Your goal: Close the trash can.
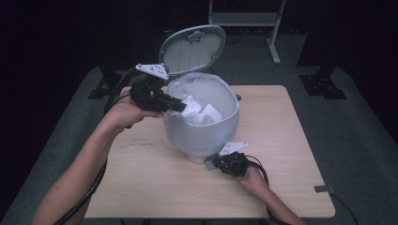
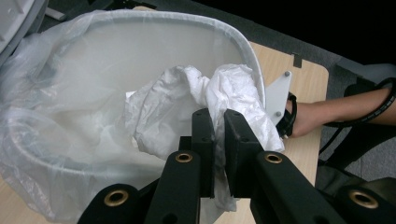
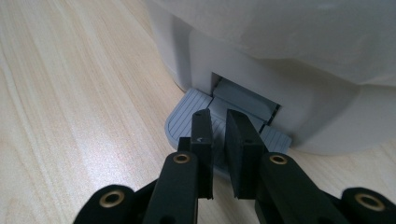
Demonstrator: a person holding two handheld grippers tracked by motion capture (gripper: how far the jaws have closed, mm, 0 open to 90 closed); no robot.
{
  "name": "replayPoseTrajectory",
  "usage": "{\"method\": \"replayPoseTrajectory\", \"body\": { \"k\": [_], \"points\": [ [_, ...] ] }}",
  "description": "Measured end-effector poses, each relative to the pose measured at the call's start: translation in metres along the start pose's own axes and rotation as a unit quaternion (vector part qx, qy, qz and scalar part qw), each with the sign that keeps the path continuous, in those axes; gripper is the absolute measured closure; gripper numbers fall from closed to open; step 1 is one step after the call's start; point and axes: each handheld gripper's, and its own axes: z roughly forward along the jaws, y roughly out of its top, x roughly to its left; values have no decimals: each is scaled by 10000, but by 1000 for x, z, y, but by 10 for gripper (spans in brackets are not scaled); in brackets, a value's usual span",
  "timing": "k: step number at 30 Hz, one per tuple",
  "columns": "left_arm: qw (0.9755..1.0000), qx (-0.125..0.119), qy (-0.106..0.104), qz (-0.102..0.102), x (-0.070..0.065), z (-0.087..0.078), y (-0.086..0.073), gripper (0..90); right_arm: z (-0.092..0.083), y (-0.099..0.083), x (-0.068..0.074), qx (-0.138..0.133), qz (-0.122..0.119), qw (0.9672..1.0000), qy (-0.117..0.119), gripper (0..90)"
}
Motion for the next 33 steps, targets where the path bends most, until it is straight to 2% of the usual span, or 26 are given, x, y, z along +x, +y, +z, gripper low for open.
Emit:
{"method": "replayPoseTrajectory", "body": {
  "k": [18,24,33],
  "points": [
    [9999,126,100,13,7,29,16,832,0,-1,0,-11,13,10000,0,813],
    [9998,147,151,-14,9,35,17,747,0,-1,0,-20,30,10000,8,813],
    [9997,143,139,-105,13,38,13,677,0,0,0,-8,19,10000,5,813]
  ]
}}
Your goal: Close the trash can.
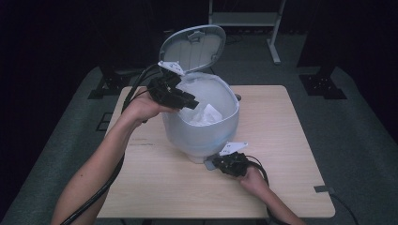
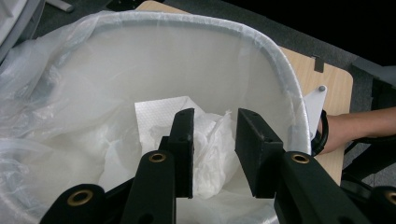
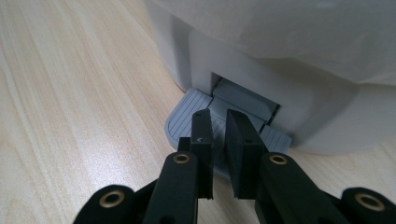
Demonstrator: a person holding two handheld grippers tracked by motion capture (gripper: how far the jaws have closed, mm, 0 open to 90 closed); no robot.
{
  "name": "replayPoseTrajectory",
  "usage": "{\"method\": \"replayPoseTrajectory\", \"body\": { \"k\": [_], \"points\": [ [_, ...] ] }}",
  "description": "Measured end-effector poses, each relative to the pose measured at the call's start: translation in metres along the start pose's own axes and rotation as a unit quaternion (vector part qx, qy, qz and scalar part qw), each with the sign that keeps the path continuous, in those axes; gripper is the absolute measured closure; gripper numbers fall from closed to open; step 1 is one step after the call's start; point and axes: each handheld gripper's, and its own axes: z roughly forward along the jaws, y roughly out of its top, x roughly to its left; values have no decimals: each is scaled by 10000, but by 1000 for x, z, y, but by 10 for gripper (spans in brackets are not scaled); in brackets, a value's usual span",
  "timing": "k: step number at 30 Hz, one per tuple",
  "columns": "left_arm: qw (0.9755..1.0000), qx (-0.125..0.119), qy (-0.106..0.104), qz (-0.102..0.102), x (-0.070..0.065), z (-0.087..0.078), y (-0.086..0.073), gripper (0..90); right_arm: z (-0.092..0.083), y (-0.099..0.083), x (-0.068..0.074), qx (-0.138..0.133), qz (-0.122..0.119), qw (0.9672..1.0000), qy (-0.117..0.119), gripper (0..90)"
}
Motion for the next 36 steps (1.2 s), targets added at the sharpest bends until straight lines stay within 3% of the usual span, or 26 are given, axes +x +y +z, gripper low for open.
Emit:
{"method": "replayPoseTrajectory", "body": {
  "k": [17,27,36],
  "points": [
    [9997,-212,-92,12,-8,-15,-13,622,0,0,2,3,-19,10000,-55,812],
    [9991,-405,-85,-18,-12,-33,-35,608,0,1,4,24,-92,9999,-133,811],
    [9991,-425,-32,-59,-15,-44,-52,597,-1,1,7,19,-106,9997,-232,811]
  ]
}}
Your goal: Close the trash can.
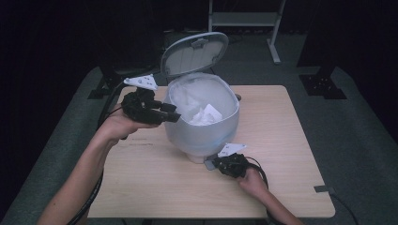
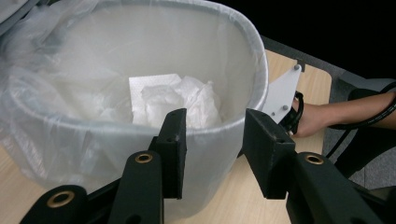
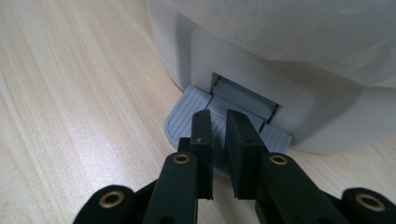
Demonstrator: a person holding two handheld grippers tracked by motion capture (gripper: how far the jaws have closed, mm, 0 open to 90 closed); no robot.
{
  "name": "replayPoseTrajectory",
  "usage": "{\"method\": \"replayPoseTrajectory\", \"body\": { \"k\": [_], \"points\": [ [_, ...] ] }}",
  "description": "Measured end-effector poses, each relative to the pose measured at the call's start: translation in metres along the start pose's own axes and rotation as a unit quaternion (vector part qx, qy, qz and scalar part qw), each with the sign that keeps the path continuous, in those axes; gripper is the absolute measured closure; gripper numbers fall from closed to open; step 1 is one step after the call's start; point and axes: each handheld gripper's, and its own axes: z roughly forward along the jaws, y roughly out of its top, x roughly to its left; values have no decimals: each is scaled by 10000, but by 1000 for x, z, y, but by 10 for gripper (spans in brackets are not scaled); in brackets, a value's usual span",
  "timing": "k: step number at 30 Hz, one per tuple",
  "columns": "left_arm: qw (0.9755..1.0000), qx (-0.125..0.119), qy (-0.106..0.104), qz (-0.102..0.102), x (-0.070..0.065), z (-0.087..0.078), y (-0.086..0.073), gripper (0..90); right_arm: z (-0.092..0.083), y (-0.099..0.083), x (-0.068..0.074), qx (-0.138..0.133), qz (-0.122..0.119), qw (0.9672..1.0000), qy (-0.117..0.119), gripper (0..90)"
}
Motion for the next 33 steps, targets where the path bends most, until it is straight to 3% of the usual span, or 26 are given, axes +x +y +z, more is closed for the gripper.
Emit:
{"method": "replayPoseTrajectory", "body": {
  "k": [6,8,9,10,13,19,33],
  "points": [
    [10000,-1,28,-71,0,-7,-11,574,-1,1,1,28,-26,10000,-15,810],
    [10000,6,19,-88,-1,-8,-15,570,-3,2,-1,108,14,9999,89,802],
    [10000,34,24,-89,-2,-8,-20,565,-10,1,-3,163,159,9995,226,765],
    [10000,34,24,-89,-2,-8,-20,564,-10,1,-3,163,159,9995,226,765],
    [10000,24,11,-91,-4,-12,-29,556,-27,-8,-6,-63,432,9987,281,732],
    [10000,-25,35,-82,-10,-18,-40,539,-51,-18,-9,-187,474,9986,144,653],
    [9994,-36,299,-170,-7,-15,-68,475,-66,-33,-25,-176,862,9960,152,560]
  ]
}}
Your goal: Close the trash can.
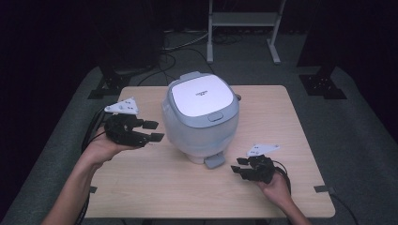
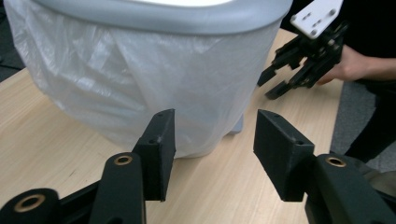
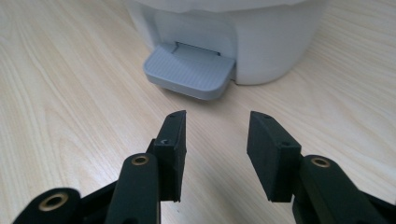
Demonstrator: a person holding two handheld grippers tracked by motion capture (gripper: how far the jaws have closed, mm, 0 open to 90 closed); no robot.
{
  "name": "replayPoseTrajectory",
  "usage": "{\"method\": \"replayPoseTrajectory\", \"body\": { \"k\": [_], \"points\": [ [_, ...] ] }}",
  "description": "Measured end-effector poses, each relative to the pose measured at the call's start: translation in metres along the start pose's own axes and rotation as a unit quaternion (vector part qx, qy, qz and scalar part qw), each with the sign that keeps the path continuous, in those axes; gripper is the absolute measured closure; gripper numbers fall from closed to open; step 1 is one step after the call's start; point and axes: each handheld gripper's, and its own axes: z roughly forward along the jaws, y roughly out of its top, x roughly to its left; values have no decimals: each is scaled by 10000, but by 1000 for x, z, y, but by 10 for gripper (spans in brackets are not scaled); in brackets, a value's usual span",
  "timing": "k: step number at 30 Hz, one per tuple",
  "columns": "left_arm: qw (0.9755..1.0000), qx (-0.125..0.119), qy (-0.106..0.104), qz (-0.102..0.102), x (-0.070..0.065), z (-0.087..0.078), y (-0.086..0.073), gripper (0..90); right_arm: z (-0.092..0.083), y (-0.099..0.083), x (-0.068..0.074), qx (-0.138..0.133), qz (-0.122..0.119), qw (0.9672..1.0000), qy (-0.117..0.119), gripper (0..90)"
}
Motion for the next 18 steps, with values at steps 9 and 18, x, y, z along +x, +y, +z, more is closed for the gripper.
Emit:
{"method": "replayPoseTrajectory", "body": {
  "k": [9,18],
  "points": [
    [9999,28,107,-45,1,2,-17,439,-12,-6,-9,-45,89,9999,-125,534],
    [9997,24,202,-123,3,6,-34,405,-22,-10,-19,-122,246,9994,-227,503]
  ]
}}
